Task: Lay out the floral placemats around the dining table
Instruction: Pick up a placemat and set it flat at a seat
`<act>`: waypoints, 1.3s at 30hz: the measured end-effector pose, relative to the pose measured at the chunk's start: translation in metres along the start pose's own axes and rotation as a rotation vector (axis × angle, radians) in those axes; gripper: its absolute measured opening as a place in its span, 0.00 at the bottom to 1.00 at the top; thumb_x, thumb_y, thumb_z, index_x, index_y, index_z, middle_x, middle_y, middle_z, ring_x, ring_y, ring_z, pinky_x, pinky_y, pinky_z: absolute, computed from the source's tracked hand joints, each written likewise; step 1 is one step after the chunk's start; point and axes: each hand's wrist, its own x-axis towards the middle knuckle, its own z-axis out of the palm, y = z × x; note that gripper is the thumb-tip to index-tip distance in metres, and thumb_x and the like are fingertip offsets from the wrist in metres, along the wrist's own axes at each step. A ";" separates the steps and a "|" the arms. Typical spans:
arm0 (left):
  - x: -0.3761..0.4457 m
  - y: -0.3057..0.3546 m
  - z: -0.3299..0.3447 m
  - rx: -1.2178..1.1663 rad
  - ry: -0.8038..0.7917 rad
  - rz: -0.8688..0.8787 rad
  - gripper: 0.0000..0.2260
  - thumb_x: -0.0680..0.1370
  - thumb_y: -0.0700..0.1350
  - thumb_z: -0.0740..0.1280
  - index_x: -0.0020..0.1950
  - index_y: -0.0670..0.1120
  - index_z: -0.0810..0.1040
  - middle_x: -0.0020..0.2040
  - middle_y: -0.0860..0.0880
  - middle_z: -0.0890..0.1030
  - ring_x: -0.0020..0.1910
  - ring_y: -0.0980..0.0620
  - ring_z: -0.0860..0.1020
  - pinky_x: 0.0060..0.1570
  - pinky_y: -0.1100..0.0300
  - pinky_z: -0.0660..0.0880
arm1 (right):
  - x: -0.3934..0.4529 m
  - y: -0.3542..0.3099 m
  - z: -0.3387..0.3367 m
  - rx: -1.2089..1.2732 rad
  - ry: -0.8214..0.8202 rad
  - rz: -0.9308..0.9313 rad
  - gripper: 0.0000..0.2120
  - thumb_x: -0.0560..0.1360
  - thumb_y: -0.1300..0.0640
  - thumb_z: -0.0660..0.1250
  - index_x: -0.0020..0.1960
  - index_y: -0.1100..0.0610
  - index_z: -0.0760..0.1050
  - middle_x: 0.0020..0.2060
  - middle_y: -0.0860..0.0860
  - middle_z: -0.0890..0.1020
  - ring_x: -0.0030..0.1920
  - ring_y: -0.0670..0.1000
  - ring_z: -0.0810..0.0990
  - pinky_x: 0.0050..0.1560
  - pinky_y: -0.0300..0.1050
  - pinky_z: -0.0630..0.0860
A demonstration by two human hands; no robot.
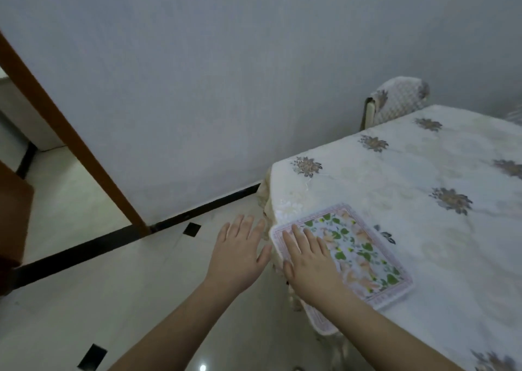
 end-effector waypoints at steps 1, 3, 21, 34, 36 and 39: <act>0.010 0.006 0.006 -0.002 -0.003 0.027 0.27 0.81 0.60 0.49 0.78 0.50 0.64 0.77 0.47 0.67 0.77 0.46 0.61 0.75 0.47 0.56 | 0.004 0.013 0.006 0.000 -0.002 0.023 0.30 0.78 0.49 0.65 0.77 0.57 0.63 0.76 0.58 0.64 0.75 0.62 0.65 0.73 0.62 0.61; 0.030 0.019 0.019 0.003 -0.039 0.090 0.29 0.80 0.60 0.47 0.78 0.50 0.64 0.76 0.47 0.67 0.76 0.45 0.63 0.74 0.46 0.59 | 0.007 0.038 0.019 0.014 -0.105 0.070 0.30 0.82 0.47 0.53 0.81 0.54 0.49 0.80 0.55 0.52 0.79 0.59 0.50 0.77 0.58 0.48; 0.133 0.082 0.131 0.125 -0.392 0.540 0.28 0.84 0.57 0.49 0.82 0.51 0.46 0.82 0.49 0.49 0.80 0.48 0.47 0.77 0.50 0.47 | -0.022 0.109 0.089 0.112 -0.155 0.519 0.28 0.79 0.45 0.60 0.76 0.56 0.66 0.75 0.57 0.67 0.74 0.62 0.65 0.72 0.62 0.61; 0.182 0.037 0.165 0.044 -0.396 0.890 0.29 0.81 0.59 0.48 0.79 0.48 0.62 0.79 0.48 0.62 0.77 0.45 0.63 0.72 0.47 0.63 | -0.002 0.075 0.122 0.132 -0.058 0.876 0.30 0.82 0.41 0.50 0.80 0.52 0.55 0.80 0.53 0.53 0.80 0.55 0.49 0.77 0.54 0.39; 0.188 0.027 0.166 0.030 -0.383 0.946 0.28 0.81 0.59 0.50 0.77 0.47 0.67 0.76 0.47 0.67 0.74 0.43 0.67 0.68 0.46 0.69 | -0.002 0.069 0.126 0.131 -0.088 0.924 0.31 0.82 0.39 0.48 0.81 0.50 0.50 0.80 0.51 0.48 0.80 0.53 0.46 0.76 0.52 0.37; 0.197 0.022 0.167 -0.011 -0.398 0.996 0.29 0.81 0.60 0.48 0.78 0.48 0.65 0.78 0.45 0.65 0.76 0.42 0.64 0.71 0.45 0.65 | -0.005 0.060 0.127 0.167 -0.120 0.995 0.33 0.80 0.35 0.46 0.81 0.47 0.44 0.80 0.49 0.45 0.80 0.52 0.43 0.76 0.51 0.40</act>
